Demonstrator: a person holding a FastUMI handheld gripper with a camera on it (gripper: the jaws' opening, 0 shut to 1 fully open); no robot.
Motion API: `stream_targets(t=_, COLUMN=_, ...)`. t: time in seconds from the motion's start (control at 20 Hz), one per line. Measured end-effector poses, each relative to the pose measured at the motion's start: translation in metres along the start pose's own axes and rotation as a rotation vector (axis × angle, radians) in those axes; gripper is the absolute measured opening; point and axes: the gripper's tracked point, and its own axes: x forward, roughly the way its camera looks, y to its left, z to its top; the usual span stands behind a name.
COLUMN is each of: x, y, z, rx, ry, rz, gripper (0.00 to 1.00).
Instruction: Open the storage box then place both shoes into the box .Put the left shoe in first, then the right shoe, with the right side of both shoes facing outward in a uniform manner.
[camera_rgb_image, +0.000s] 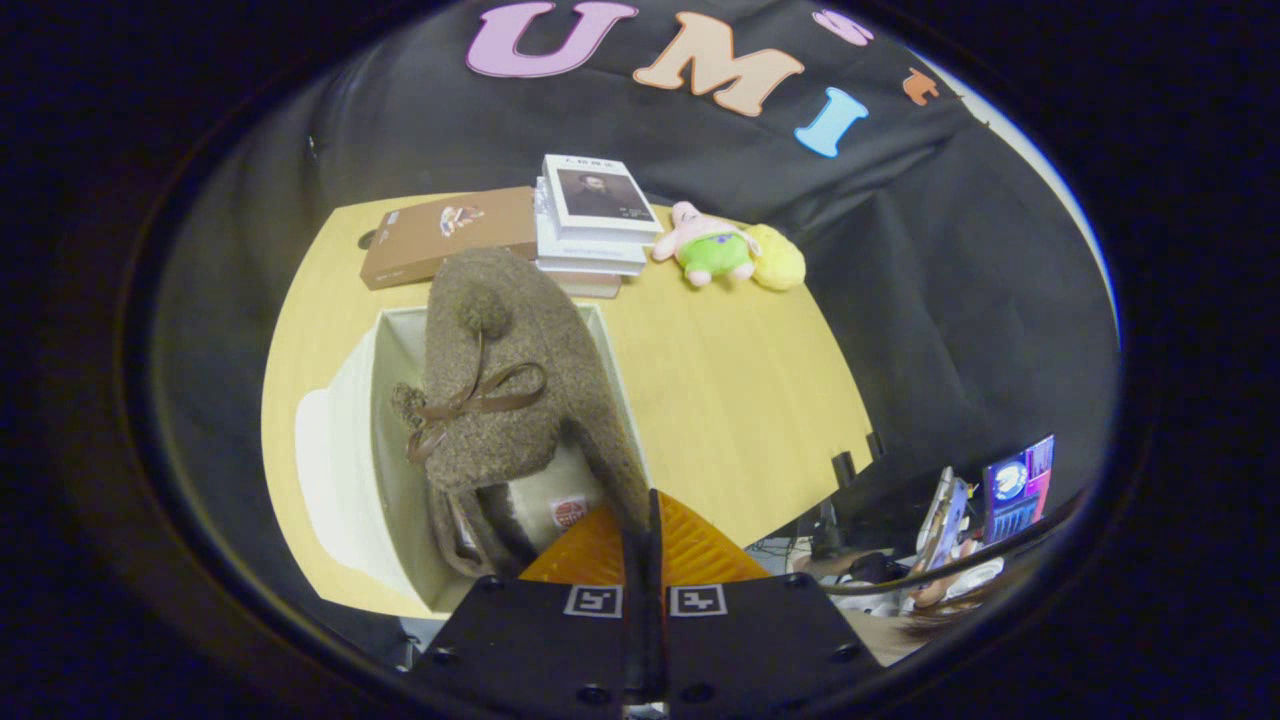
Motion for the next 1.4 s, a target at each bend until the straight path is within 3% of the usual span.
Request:
stream_targets(t=0.2, x=0.033, y=0.009, z=-0.021, rx=-0.007, ry=0.087, rz=-0.012, gripper=0.04)
stream_targets(t=0.35, x=0.062, y=0.021, z=-0.030, rx=-0.005, ry=0.135, rz=0.029, gripper=0.03)
stream_targets(t=0.55, x=0.089, y=0.007, z=-0.039, rx=-0.085, ry=0.168, rz=-0.025, gripper=0.06)
stream_targets(t=1.0, x=0.099, y=0.023, z=-0.046, rx=-0.190, ry=0.156, rz=0.077, gripper=0.13)
stream_targets(t=1.2, x=0.069, y=0.040, z=-0.051, rx=-0.153, ry=0.157, rz=0.259, gripper=0.62)
stream_targets(t=1.35, x=0.048, y=0.032, z=-0.045, rx=-0.145, ry=0.103, rz=0.329, gripper=0.99)
stream_targets(t=1.4, x=0.037, y=0.022, z=-0.043, rx=-0.132, ry=0.083, rz=0.339, gripper=0.99)
